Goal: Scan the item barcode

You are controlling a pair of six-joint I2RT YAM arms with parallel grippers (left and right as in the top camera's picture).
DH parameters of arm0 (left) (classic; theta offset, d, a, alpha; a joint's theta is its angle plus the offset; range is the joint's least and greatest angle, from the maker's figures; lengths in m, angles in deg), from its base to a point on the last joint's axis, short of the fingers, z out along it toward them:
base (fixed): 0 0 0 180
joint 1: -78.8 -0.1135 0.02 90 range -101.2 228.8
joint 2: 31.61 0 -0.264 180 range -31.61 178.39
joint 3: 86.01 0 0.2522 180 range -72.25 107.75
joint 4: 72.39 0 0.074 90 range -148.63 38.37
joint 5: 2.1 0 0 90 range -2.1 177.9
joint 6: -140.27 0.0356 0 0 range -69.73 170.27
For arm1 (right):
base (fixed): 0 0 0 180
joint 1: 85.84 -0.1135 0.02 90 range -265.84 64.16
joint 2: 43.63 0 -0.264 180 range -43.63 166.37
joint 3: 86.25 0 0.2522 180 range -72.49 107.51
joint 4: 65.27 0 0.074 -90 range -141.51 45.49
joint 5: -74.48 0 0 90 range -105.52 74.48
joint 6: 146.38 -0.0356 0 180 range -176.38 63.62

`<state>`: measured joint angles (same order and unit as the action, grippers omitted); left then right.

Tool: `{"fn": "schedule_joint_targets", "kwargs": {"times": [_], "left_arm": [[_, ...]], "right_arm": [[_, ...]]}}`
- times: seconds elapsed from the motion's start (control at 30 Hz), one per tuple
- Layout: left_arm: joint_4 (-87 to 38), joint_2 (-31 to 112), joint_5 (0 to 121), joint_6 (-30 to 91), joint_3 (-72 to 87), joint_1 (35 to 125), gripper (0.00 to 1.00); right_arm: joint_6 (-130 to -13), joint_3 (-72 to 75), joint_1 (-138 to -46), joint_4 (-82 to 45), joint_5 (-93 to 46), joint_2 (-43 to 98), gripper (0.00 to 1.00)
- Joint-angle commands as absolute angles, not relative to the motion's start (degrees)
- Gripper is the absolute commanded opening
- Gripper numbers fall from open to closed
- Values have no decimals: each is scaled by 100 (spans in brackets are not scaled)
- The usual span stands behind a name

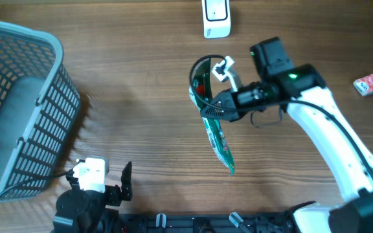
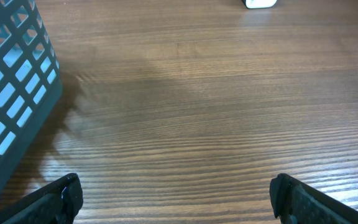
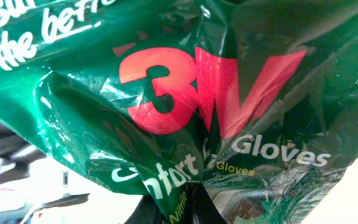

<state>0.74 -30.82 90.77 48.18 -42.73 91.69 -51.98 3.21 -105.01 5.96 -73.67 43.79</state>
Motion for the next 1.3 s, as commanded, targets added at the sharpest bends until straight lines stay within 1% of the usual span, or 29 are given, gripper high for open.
{"fn": "schedule_joint_targets", "kwargs": {"times": [0.0,0.07,0.1,0.13,0.2,0.23,0.27,0.33,0.37,0.4,0.5,0.53,0.63,0.7,0.8,0.87,0.93,1.0,1.1,1.23,1.27], "left_arm": [[55,-3114,9029,4810,-4253,9142,100],[-96,-3114,9196,5129,-4253,9142,100],[-511,-3114,8942,5046,-4253,9142,100],[-949,-3114,8444,4783,-4253,9142,100],[-1847,-3114,7049,3900,-4253,9142,100],[-2157,-3114,6564,3629,-4253,9142,100],[-2313,-3114,6337,3564,-4253,9142,100],[-2616,-3114,6265,3564,-4253,9142,100],[-2765,-3114,6262,3457,-4253,9142,100],[-2855,-3112,6262,3033,-4253,9142,100],[-2704,-3112,6260,2364,-4271,9142,100],[-2651,-3112,6260,2228,-4315,9142,100],[-2833,-3112,6265,2038,-4581,9142,100],[-3285,-3112,6265,1660,-4927,9142,100],[-4782,-3112,6265,462,-5700,9142,100],[-5842,-3112,6265,-543,-6258,9142,100],[-6588,-3112,6262,-1337,-6743,9142,100],[-6996,-3112,6262,-1769,-7064,9142,100],[-7204,-3101,6262,-2395,-7191,9142,100],[-8365,-3101,6317,-3313,-7191,9142,100],[-8581,-3101,6348,-3496,-7191,9142,90]], "right_arm": [[-5043,385,-10423,718,-8763,4197,4],[-5049,383,-10423,900,-9109,4204,4],[-5056,378,-10423,1033,-9358,4204,4],[-5056,378,-10423,1127,-9544,4204,4],[-5117,378,-10423,1239,-10005,4204,4],[-5307,378,-10423,1199,-10197,4204,4],[-5510,378,-10423,1136,-10396,4204,4],[-6118,378,-10416,854,-10853,4204,4],[-6758,380,-10410,627,-10851,4204,4],[-7182,380,-10399,419,-10851,4204,4],[-8133,378,-10379,-344,-10848,4202,4],[-8522,380,-10379,-742,-10848,4204,4],[-9252,380,-10381,-1415,-10848,4202,4],[-9622,380,-10381,-1727,-10851,4199,4],[-9995,380,-10379,-1915,-10848,4199,4],[-10258,380,-10379,-2071,-10851,4199,4],[-10487,380,-10381,-2309,-10848,4199,4],[-10708,380,-10381,-2475,-10848,4199,4],[-11303,380,-10388,-2853,-10829,4199,4],[-11508,380,-10403,-3139,-10634,4199,4],[-11506,380,-10403,-3137,-10560,4199,4]]}}
